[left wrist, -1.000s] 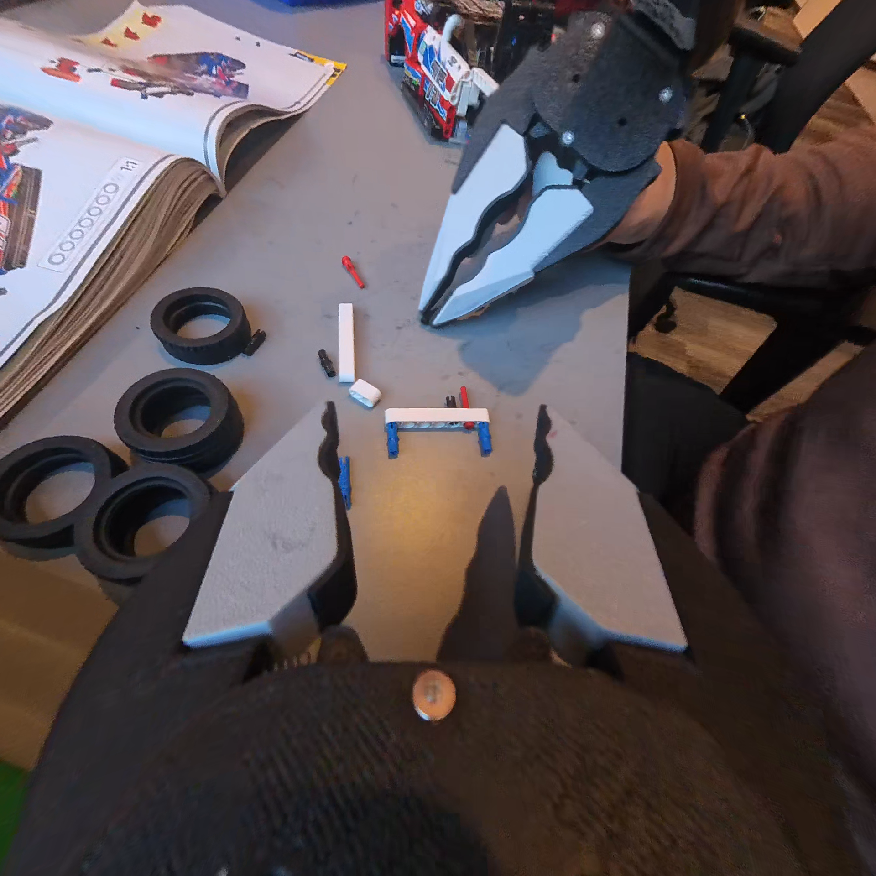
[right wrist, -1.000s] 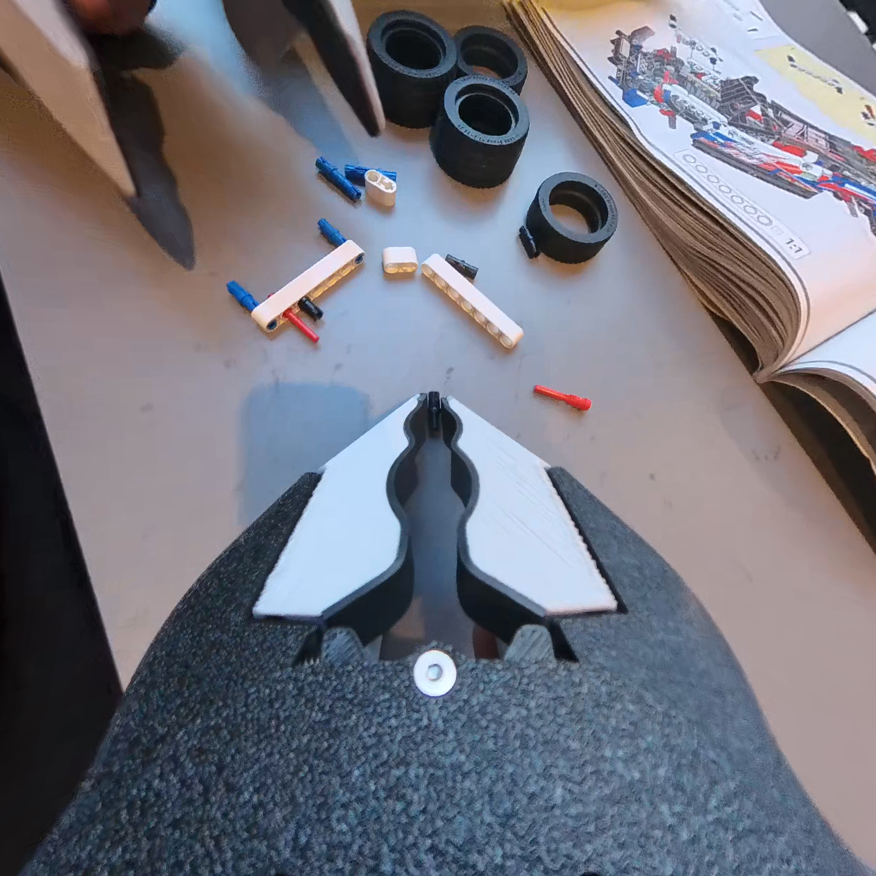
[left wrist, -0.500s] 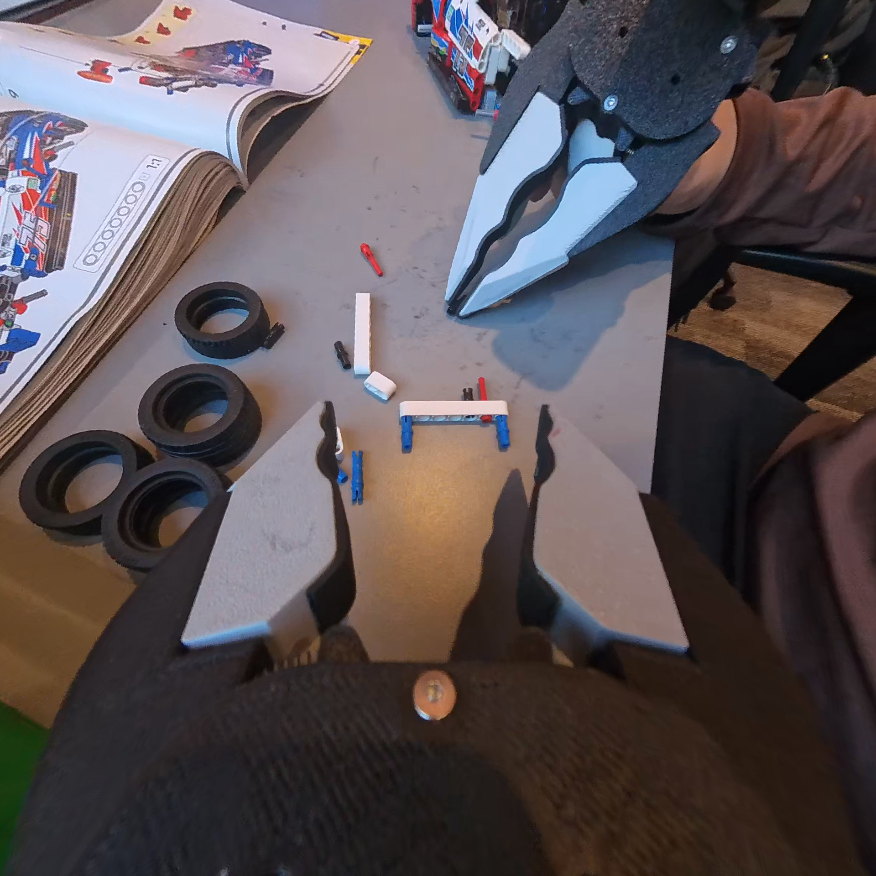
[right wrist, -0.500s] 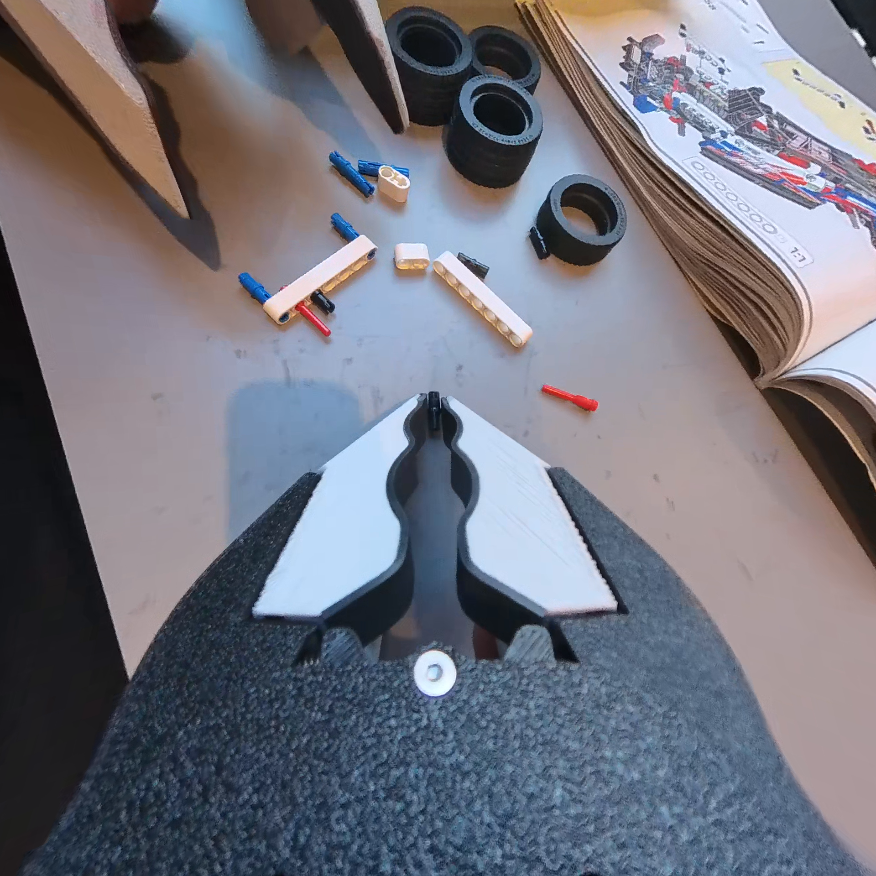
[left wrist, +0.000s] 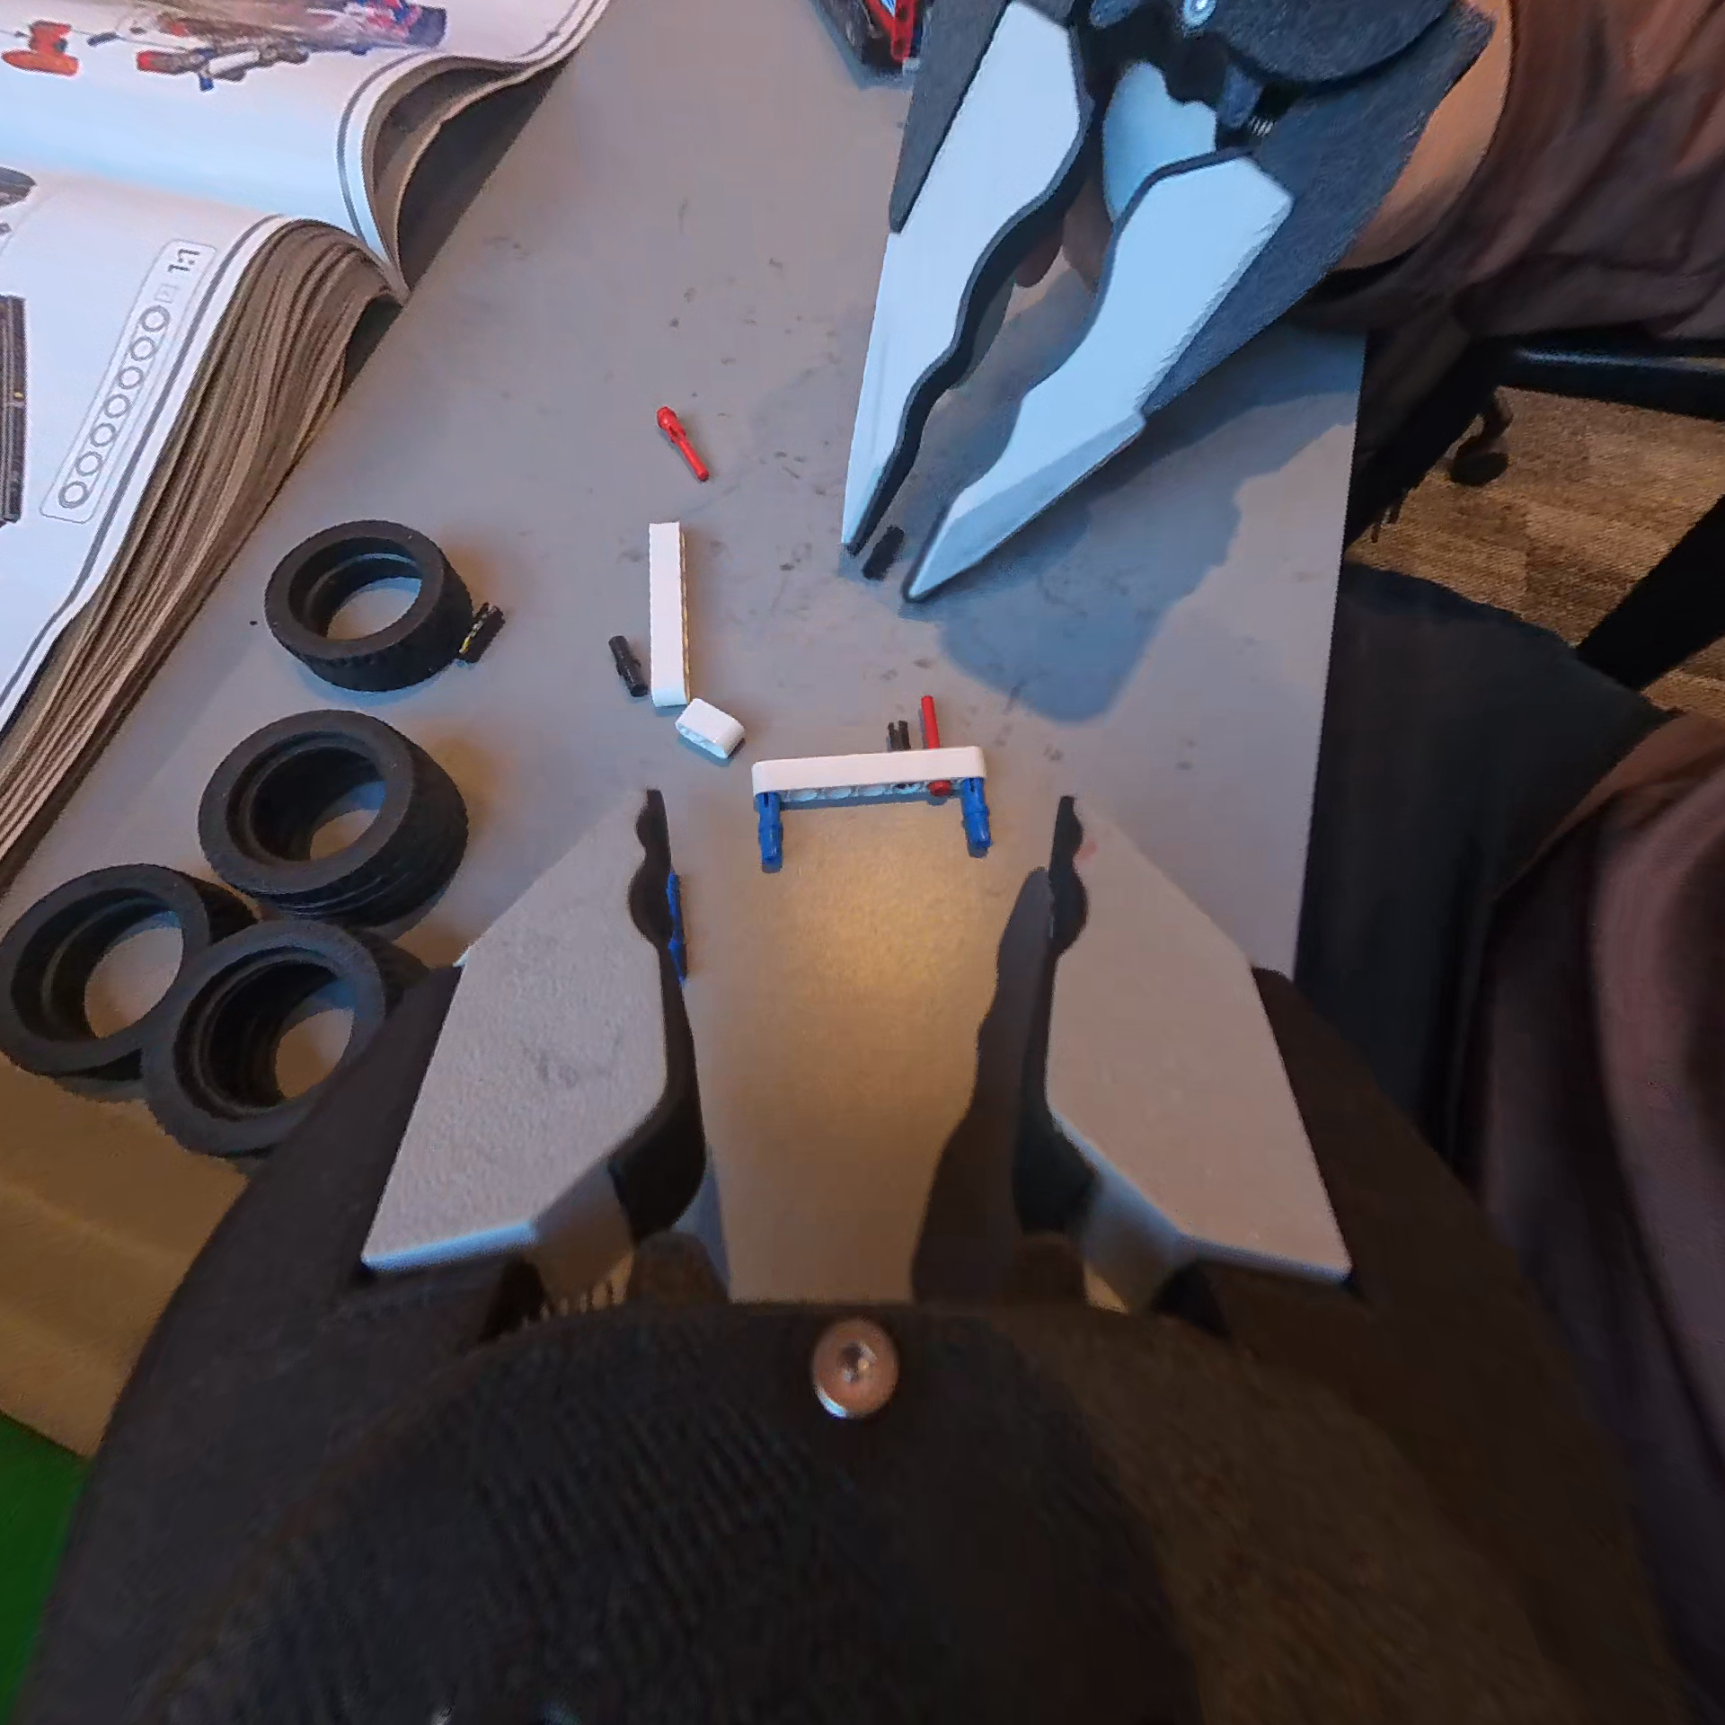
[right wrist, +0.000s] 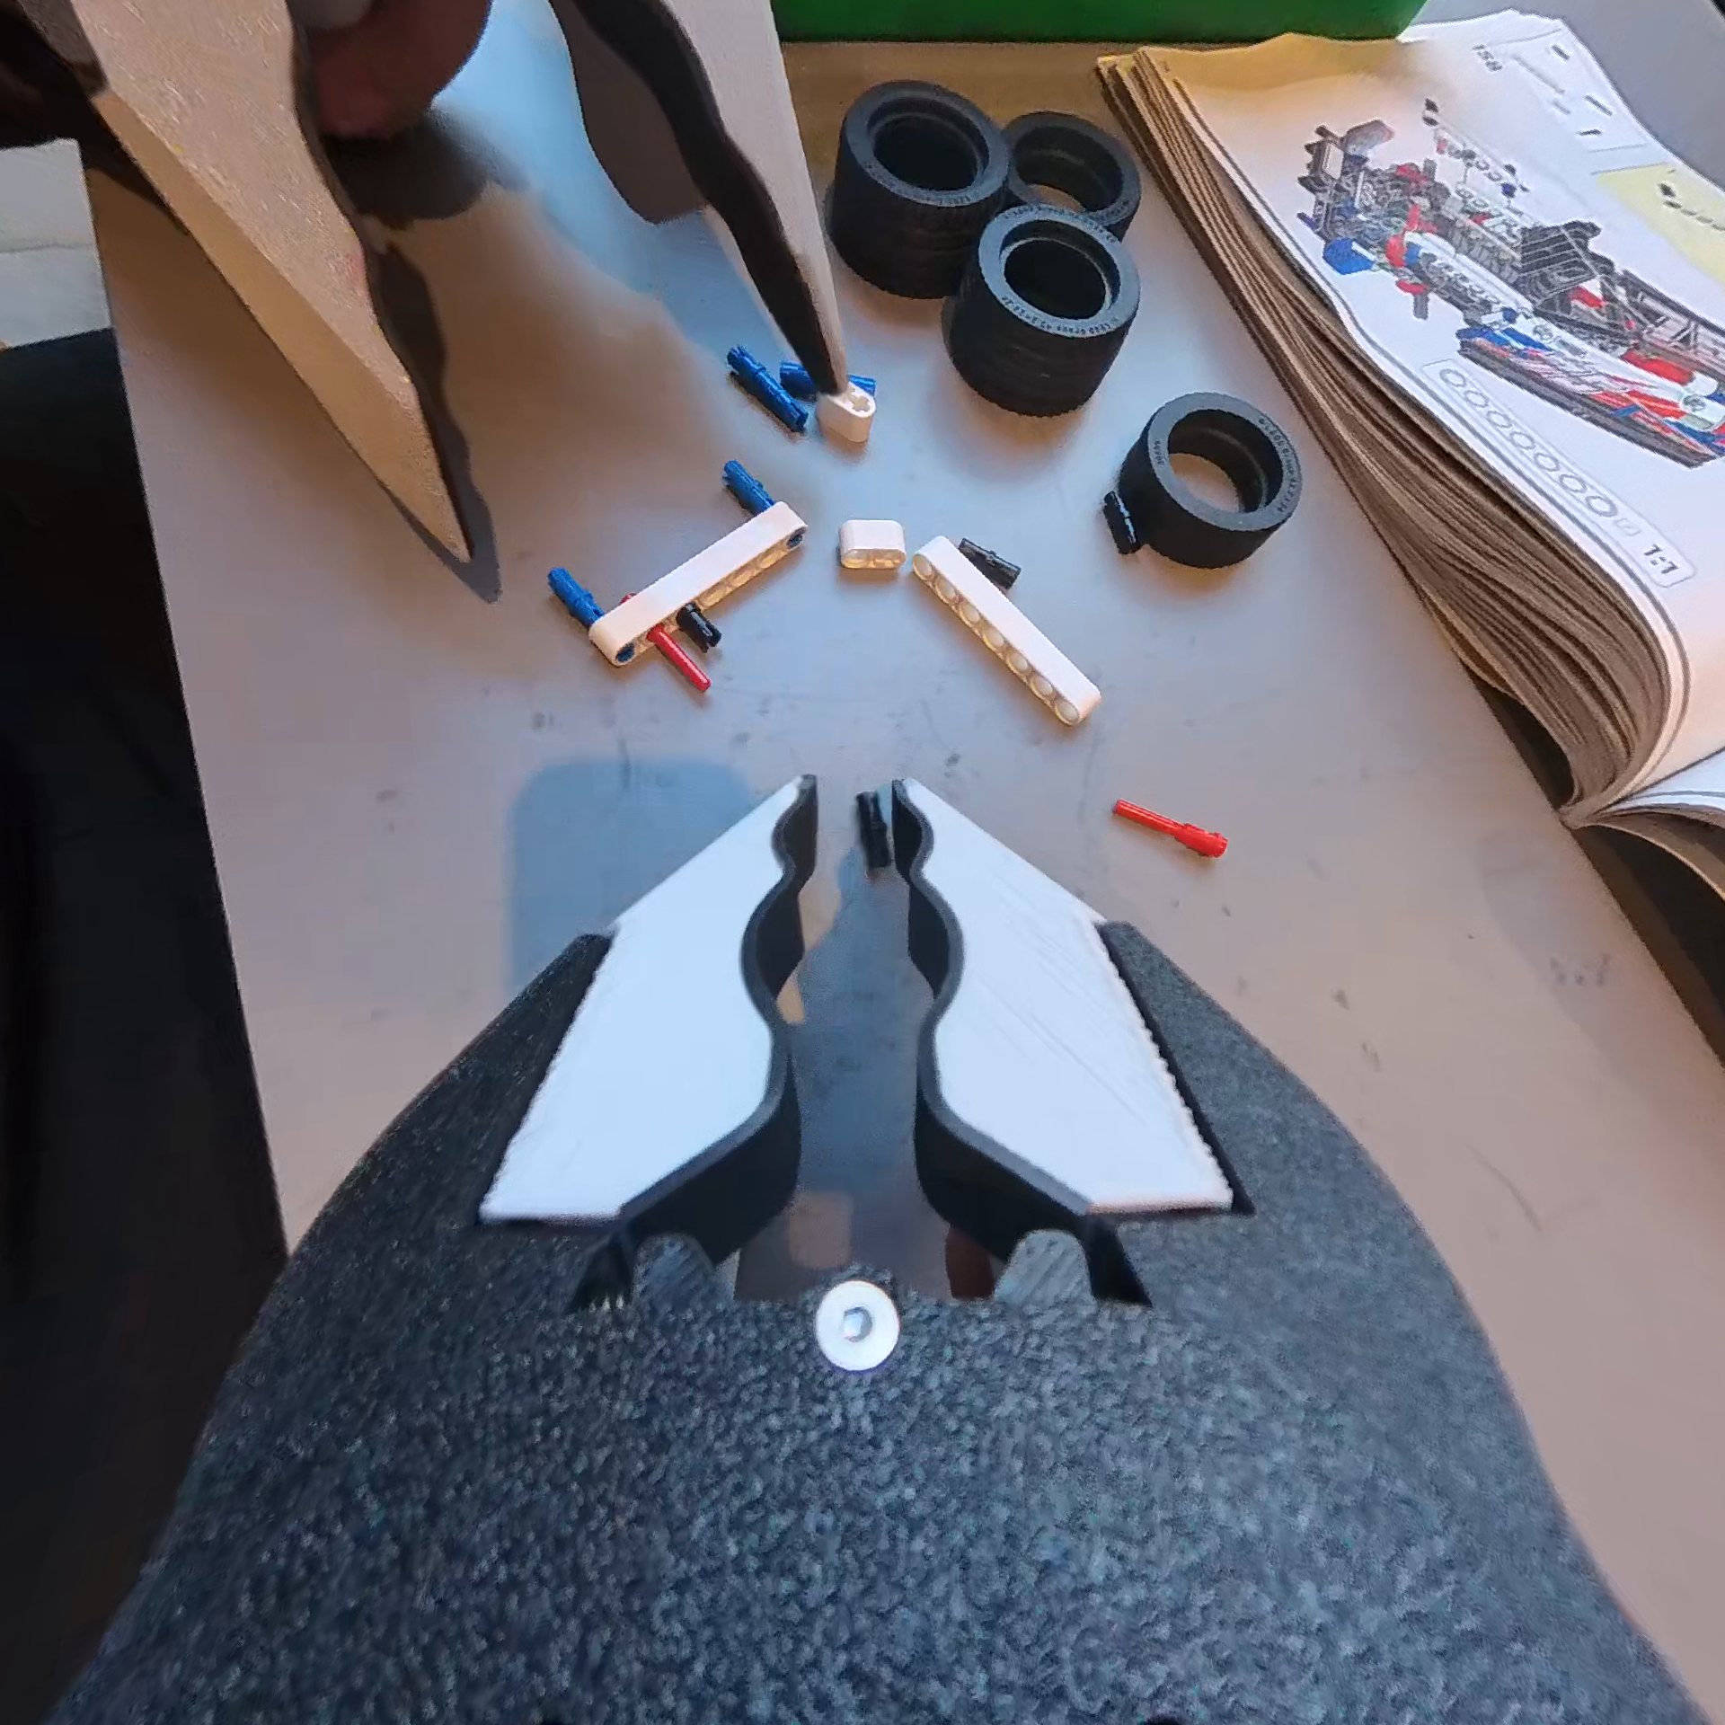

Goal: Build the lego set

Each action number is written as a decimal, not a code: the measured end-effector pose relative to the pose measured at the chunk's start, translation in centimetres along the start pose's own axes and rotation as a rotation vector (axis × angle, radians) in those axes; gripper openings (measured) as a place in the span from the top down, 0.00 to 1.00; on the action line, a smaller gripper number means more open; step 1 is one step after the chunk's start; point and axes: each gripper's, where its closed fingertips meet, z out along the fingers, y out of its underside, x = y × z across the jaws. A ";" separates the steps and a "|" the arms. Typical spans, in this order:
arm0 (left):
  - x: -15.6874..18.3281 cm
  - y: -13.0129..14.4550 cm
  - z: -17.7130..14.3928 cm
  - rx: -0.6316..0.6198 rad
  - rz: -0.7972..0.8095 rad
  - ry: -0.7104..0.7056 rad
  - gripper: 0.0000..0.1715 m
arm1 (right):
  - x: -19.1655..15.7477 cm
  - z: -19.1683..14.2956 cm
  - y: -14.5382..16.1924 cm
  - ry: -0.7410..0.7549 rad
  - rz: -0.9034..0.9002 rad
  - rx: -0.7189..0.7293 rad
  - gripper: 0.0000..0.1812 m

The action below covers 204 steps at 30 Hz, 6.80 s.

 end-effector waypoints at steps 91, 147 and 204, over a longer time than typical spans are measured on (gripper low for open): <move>4.6 0.8 2.1 -0.176 0.250 0.228 0.69 | -6.6 0.3 -1.3 -0.378 0.111 -0.032 0.98; 5.1 1.4 1.3 -0.134 0.151 0.113 0.61 | -7.6 0.5 -1.7 -0.406 0.176 -0.029 0.98; 4.5 0.1 -0.2 0.011 0.155 0.035 0.56 | -6.8 0.5 -1.5 -0.402 0.190 -0.028 0.98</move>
